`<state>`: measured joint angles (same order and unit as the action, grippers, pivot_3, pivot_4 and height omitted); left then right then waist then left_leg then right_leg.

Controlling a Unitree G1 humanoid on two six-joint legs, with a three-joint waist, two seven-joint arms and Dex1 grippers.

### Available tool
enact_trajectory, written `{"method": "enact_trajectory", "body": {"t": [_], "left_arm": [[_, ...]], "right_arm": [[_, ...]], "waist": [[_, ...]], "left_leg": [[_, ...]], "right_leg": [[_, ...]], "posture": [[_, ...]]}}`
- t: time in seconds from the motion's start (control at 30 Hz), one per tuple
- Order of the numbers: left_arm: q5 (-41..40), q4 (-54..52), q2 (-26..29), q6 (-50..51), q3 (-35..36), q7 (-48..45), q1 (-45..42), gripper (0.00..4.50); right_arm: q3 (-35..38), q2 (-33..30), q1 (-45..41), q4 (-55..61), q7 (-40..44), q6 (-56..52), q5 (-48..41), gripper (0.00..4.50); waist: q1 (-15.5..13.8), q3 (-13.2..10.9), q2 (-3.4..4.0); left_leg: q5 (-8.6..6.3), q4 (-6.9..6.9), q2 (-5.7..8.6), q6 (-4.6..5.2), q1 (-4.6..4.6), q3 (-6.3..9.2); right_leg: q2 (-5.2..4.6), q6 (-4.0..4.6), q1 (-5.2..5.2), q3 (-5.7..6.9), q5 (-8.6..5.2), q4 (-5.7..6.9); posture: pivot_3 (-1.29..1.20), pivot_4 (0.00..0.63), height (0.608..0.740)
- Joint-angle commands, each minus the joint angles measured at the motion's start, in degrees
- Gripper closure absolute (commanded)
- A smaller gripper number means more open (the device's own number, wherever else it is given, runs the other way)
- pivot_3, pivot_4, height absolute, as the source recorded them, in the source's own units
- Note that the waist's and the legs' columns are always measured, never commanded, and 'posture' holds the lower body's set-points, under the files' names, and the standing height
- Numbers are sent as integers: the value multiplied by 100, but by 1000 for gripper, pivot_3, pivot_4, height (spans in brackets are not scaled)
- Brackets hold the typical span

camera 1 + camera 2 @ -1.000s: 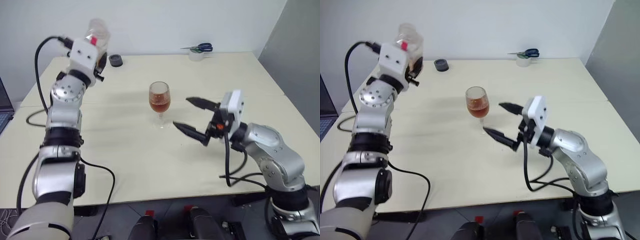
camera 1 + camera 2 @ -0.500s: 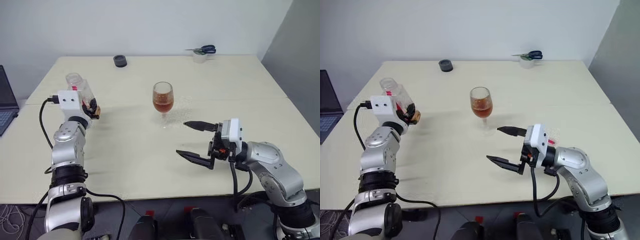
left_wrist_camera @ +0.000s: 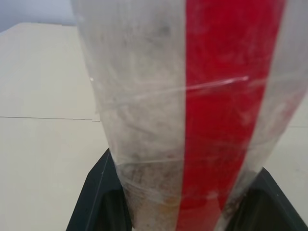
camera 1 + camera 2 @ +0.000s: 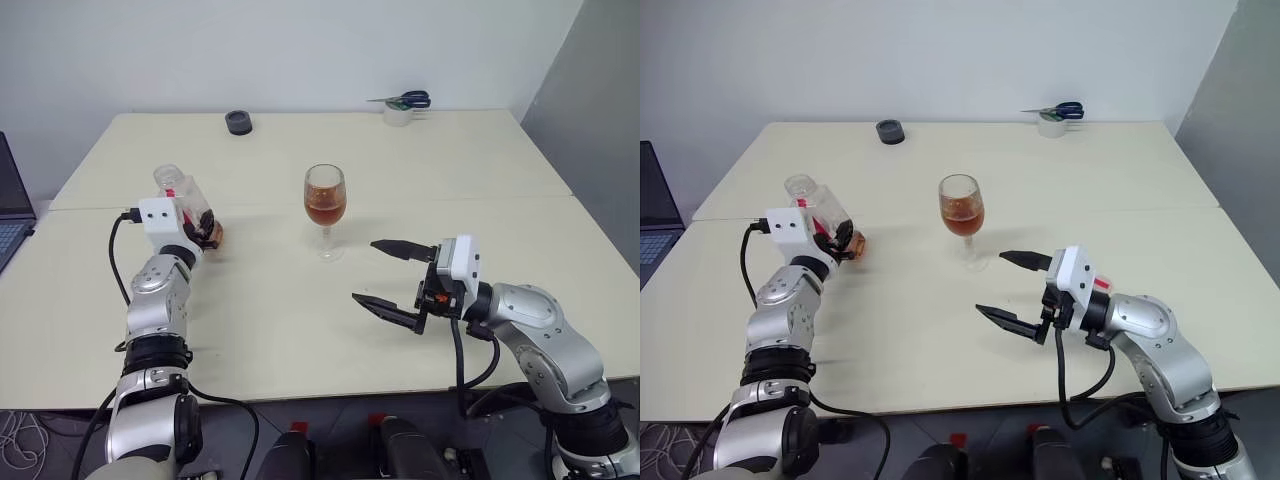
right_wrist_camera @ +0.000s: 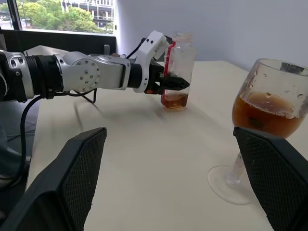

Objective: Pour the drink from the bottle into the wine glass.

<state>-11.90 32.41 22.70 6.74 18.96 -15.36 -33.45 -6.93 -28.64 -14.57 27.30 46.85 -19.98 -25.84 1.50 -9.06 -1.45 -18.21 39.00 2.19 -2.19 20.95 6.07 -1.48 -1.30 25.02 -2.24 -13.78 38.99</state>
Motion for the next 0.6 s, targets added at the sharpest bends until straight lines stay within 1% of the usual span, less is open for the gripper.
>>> {"method": "enact_trajectory", "body": {"t": [0.03,0.1,0.13,0.2,0.23,0.33,0.37,0.43,0.6], "left_arm": [[125,42,58,-315,-162,-57,-103,2733],[109,108,50,-359,-175,-54,-110,2733],[90,128,46,-360,-172,-58,-110,2015],[43,150,34,-345,-182,-103,-103,1441],[37,151,31,-344,-194,-113,-95,1059],[10,121,34,-327,-212,-135,-61,128],[0,108,36,-317,-211,-140,-51,39],[-11,50,43,-278,-207,-150,-8,39],[-60,-538,-3,34,-189,-88,420,39]], "right_arm": [[10,5,-64,146,-50,45,27,0],[0,7,-77,129,-72,30,31,0],[-6,8,-81,124,-85,26,38,0],[-21,9,-96,107,-110,23,57,0],[-24,12,-98,102,-124,16,60,0],[-26,11,-71,126,-145,0,61,0],[-25,12,-62,132,-151,-6,62,0],[-34,13,-30,146,-176,-16,80,0],[-93,24,342,300,-479,-38,291,0]], "waist": [[0,0,0],[-1,0,0],[0,0,0],[0,0,0],[0,0,0],[0,0,0],[0,0,0],[0,0,0],[1,0,0]], "left_leg": [[0,0,0,0,0,0],[0,0,1,0,0,0],[0,0,0,0,0,0],[0,0,0,0,-1,0],[0,0,0,1,-1,0],[0,0,0,0,-1,0],[0,0,0,1,-1,0],[0,0,0,0,-1,0],[0,-3,-1,0,-1,-1]], "right_leg": [[0,0,0,1,0,0],[0,0,-1,0,0,-1],[0,0,-1,0,0,0],[0,0,-1,0,0,-1],[0,0,-2,0,0,-1],[0,0,-1,0,0,-1],[0,0,-2,0,0,-1],[0,0,-1,0,0,-1],[0,0,0,-2,0,-2]], "posture": [[0,150,740],[0,150,740],[0,150,740],[0,150,740],[0,150,740],[0,150,740],[0,150,740],[0,150,740],[0,150,740]]}}
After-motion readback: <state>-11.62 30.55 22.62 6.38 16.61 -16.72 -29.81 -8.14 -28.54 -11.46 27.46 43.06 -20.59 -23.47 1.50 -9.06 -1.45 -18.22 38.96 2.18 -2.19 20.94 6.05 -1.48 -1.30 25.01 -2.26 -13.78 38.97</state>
